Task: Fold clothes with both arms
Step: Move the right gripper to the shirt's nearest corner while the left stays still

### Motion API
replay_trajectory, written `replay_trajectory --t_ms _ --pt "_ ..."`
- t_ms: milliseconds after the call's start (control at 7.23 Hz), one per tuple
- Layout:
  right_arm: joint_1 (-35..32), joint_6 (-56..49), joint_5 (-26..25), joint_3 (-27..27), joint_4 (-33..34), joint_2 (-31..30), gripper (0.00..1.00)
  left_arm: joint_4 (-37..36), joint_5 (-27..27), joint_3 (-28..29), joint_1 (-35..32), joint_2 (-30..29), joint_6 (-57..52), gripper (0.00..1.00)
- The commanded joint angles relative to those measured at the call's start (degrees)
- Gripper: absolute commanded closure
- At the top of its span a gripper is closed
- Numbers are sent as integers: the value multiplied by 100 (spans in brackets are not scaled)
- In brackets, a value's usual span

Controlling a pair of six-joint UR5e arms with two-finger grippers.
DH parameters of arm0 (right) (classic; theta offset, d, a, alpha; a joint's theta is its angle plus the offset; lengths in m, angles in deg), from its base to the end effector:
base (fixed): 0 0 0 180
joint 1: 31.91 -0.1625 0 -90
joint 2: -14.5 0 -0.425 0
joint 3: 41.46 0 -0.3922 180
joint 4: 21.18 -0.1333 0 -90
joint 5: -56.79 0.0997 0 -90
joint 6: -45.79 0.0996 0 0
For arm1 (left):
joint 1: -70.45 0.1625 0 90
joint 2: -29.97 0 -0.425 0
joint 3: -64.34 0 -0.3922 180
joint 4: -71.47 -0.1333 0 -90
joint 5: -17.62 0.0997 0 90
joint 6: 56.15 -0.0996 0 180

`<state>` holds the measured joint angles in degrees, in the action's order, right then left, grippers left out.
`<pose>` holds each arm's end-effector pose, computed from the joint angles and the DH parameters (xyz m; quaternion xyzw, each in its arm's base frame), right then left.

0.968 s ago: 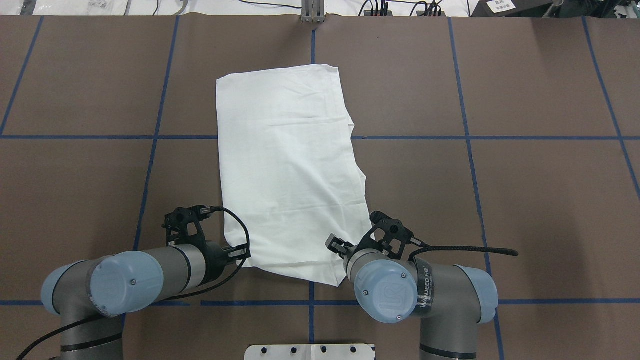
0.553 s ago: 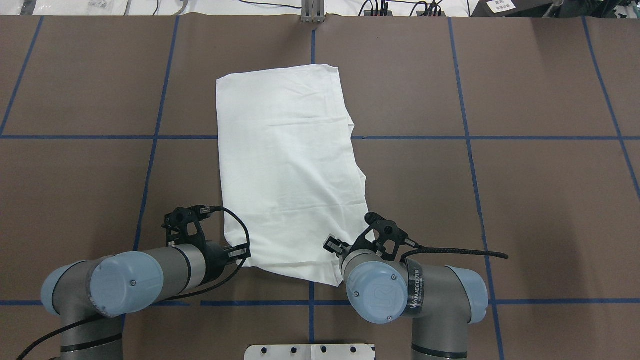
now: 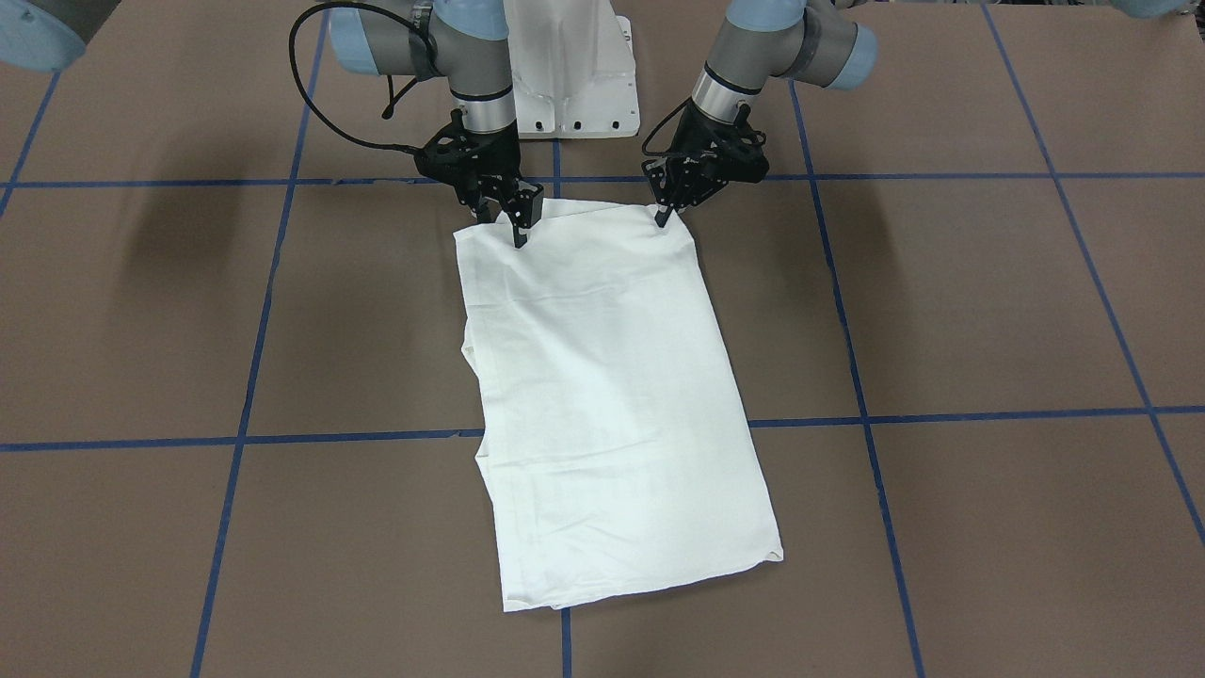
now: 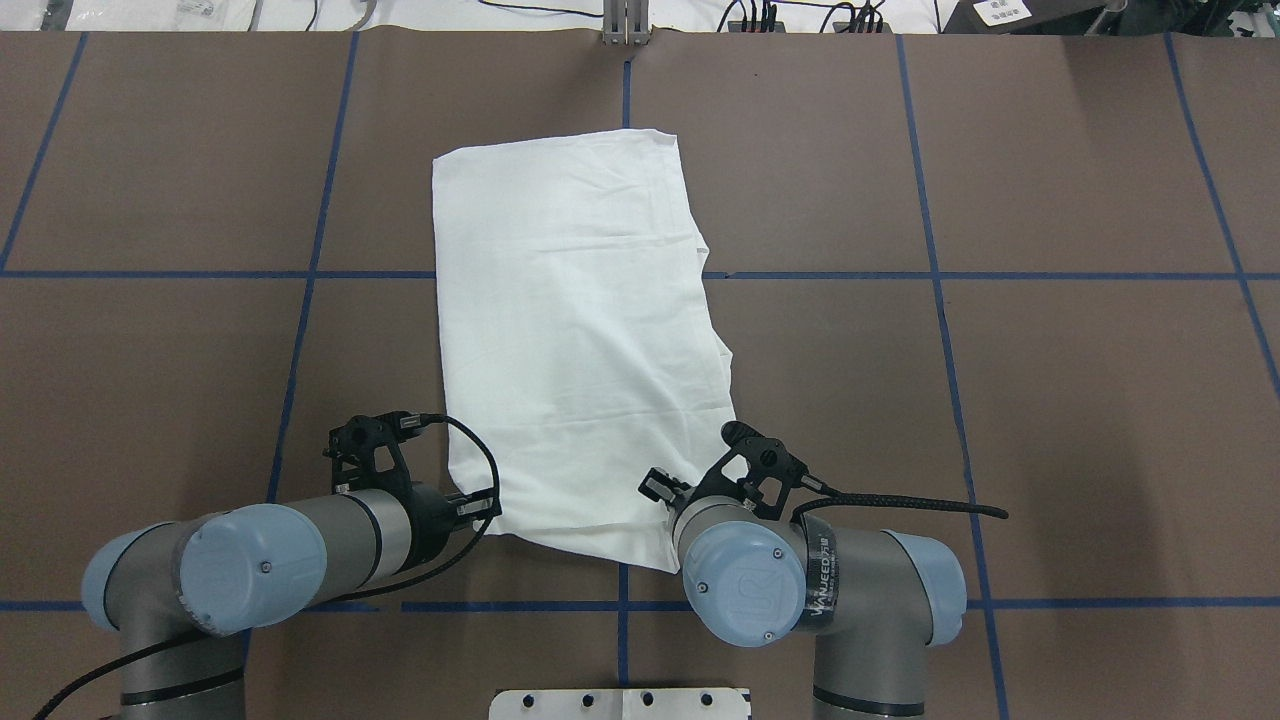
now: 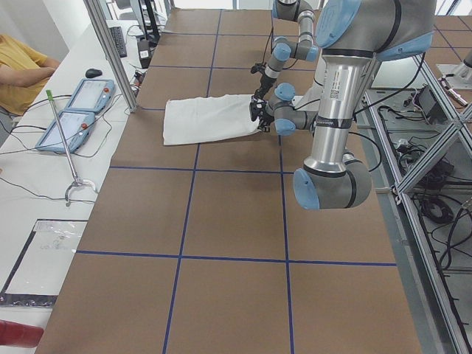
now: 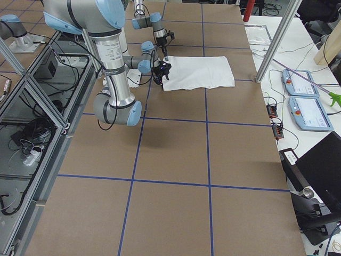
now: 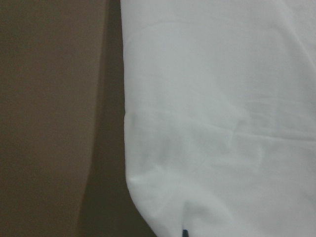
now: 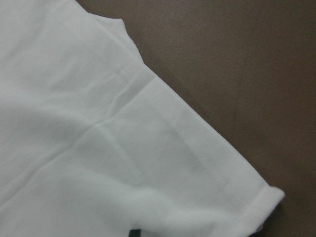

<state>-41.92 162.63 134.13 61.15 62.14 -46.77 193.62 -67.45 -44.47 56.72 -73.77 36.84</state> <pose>-0.6010 -0.2636 0.2670 0.0404 -0.4148 0.3295 0.8472 0.5141 -0.2716 0.3166 0.0862 0.5288 -0.1455 0.8317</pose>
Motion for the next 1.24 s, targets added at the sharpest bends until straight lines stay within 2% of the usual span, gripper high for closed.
replay_trajectory --t_ms 0,277,415,692,830,968,1107 --pt "-1 6 -8 -13 0 27 78 2 0 0 2 -6 0 100" --pt "8 6 -35 -91 -9 35 76 2 0 0 2 -6 0 100" --pt "-9 6 -44 -92 -9 96 100 -7 0 0 2 -14 0 100" --pt "-88 -12 -96 -22 0 106 100 -7 -35 -131 -7 -6 -44 100" --pt "-158 -29 -88 152 17 62 100 -33 -79 -358 -25 55 -79 100" --pt "-185 -29 -88 589 383 18 100 -268 -218 -682 -51 73 -323 100" --pt "-177 -21 -70 1281 1108 27 100 -723 -307 -1147 -51 56 -334 100"
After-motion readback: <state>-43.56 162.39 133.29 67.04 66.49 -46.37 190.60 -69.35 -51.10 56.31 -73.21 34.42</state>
